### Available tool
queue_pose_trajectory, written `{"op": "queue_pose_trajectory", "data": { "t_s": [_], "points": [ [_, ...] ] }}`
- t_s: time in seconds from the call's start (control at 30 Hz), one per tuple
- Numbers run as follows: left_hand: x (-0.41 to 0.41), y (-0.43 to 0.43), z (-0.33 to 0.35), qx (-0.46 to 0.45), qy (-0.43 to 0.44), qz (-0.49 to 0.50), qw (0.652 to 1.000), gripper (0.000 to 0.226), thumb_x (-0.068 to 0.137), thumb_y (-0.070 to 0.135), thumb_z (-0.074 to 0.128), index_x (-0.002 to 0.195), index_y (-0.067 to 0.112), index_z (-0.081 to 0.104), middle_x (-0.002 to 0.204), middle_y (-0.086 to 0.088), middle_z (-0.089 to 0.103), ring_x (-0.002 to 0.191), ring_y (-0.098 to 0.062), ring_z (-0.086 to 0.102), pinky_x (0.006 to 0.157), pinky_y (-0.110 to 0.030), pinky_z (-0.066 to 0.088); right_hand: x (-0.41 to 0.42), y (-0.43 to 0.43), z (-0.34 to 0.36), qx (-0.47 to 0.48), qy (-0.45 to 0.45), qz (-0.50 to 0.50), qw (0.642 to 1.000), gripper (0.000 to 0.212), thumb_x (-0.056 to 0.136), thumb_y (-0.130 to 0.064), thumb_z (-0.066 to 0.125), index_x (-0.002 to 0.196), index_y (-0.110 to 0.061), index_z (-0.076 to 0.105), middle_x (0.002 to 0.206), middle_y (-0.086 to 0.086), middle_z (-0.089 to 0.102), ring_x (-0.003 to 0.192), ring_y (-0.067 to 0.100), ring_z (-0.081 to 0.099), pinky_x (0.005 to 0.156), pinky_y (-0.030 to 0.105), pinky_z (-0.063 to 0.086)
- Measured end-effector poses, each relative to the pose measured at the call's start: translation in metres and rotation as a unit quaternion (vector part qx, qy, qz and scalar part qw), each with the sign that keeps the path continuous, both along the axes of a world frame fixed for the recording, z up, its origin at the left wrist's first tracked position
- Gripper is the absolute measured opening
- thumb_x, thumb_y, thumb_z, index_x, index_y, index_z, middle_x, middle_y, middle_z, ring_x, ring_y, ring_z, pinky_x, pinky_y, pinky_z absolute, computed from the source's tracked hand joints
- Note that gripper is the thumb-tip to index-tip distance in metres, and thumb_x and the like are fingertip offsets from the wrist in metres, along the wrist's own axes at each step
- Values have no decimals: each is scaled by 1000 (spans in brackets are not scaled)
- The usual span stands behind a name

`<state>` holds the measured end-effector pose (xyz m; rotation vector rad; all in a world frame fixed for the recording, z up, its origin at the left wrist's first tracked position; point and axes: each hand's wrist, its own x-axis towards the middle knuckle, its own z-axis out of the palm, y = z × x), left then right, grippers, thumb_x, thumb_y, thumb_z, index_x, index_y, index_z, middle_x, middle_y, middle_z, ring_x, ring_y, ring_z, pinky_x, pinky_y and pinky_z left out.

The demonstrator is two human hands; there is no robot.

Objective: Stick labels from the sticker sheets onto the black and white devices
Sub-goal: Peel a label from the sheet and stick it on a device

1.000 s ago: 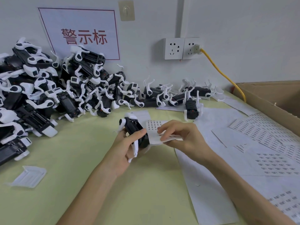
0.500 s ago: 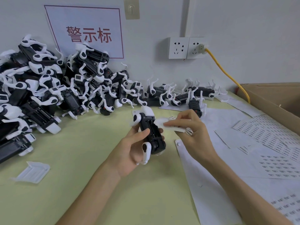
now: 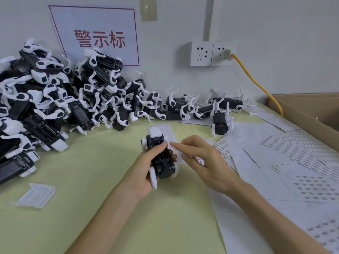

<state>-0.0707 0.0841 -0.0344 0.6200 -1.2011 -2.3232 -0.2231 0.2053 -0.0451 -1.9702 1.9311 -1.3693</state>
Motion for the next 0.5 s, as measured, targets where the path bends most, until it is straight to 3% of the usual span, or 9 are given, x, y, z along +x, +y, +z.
{"op": "queue_pose_trajectory", "data": {
  "t_s": [0.17,0.37,0.43,0.5],
  "points": [
    [1,0,0,10,-7,25,1000,51,71,34,77,117,12,71,104,-9,77,91,-20,76,73,-30,63,1,-2,-5,9,38,38,998,48,105,-11,48,148,-32,52,121,-5,54,112,14,55,95,20,40],
    [2,1,3,47,-9,7,999,48,77,29,75,120,7,70,116,-13,76,105,-22,75,85,-33,60,3,-2,-5,16,66,51,996,51,103,-2,49,142,-33,60,135,-2,53,117,2,52,96,17,37],
    [2,0,3,34,-22,17,999,34,89,23,68,117,5,69,107,-11,78,96,-20,76,75,-30,61,4,-1,-5,11,41,58,997,46,102,-12,57,144,-33,58,135,-2,54,121,9,54,98,18,39],
    [1,-1,2,20,-40,50,998,28,96,18,63,120,4,66,100,-14,78,84,-22,76,62,-29,60,6,1,-1,8,-43,60,997,48,99,-30,64,146,-33,54,133,-6,56,126,16,55,101,22,43]
  ]
}}
